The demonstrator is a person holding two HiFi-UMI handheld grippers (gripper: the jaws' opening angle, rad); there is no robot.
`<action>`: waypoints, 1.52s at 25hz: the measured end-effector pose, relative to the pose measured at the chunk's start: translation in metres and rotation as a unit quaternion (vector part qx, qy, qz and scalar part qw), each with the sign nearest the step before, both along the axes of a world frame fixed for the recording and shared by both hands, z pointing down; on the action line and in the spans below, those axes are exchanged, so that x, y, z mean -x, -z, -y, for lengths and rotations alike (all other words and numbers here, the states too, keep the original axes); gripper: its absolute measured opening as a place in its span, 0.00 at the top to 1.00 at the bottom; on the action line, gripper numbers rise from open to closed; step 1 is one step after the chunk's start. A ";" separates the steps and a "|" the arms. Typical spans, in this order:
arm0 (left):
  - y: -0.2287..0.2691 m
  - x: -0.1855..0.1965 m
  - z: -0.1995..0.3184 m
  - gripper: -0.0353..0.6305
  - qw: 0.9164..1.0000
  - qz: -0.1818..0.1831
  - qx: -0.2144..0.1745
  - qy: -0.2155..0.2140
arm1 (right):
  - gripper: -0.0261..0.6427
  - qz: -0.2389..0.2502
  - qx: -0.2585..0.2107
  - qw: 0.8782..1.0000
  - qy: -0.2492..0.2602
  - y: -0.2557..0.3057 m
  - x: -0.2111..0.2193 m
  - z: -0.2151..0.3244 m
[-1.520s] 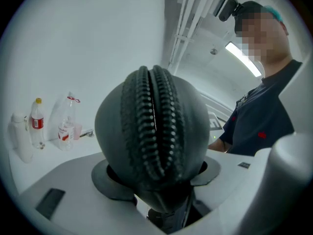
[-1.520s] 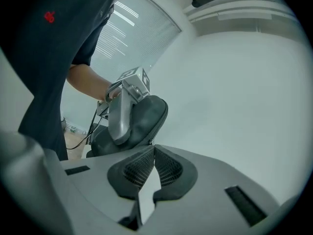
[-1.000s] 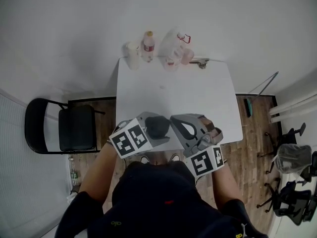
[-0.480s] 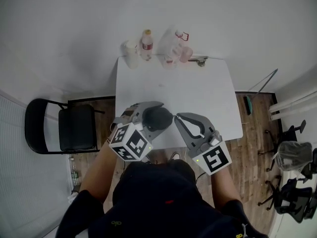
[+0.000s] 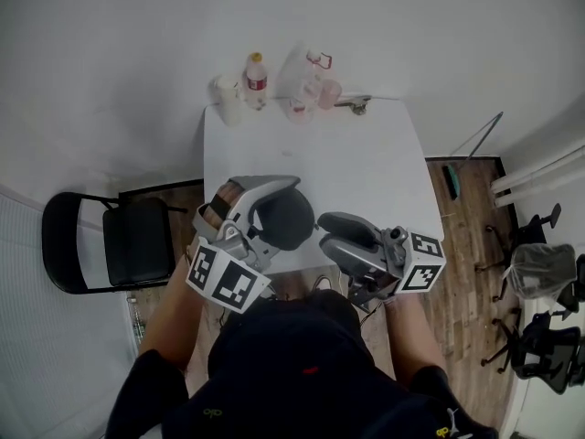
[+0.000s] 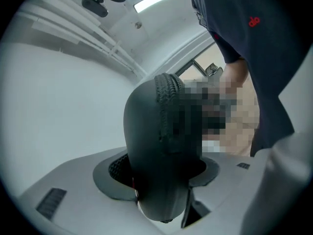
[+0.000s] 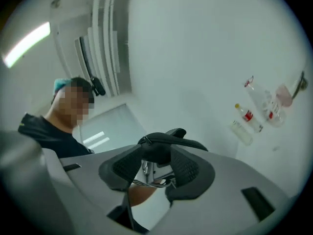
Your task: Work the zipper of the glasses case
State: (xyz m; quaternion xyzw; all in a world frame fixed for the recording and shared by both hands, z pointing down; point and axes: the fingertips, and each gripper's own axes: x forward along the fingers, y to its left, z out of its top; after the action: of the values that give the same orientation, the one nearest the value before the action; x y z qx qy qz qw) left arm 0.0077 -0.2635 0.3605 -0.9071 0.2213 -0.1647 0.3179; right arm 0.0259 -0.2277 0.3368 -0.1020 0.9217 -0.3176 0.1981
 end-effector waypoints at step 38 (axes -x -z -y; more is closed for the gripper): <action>-0.061 0.014 0.036 0.54 0.985 0.140 0.019 0.096 | 0.93 -0.264 -0.137 0.948 -0.114 0.000 0.042 0.000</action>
State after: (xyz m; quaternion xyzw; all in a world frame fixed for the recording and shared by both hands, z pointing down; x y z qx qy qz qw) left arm -0.0062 -0.2998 0.4214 -0.8555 0.2576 -0.3236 0.3116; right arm -0.0166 -0.2277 0.3373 -0.2589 0.9577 -0.1256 -0.0056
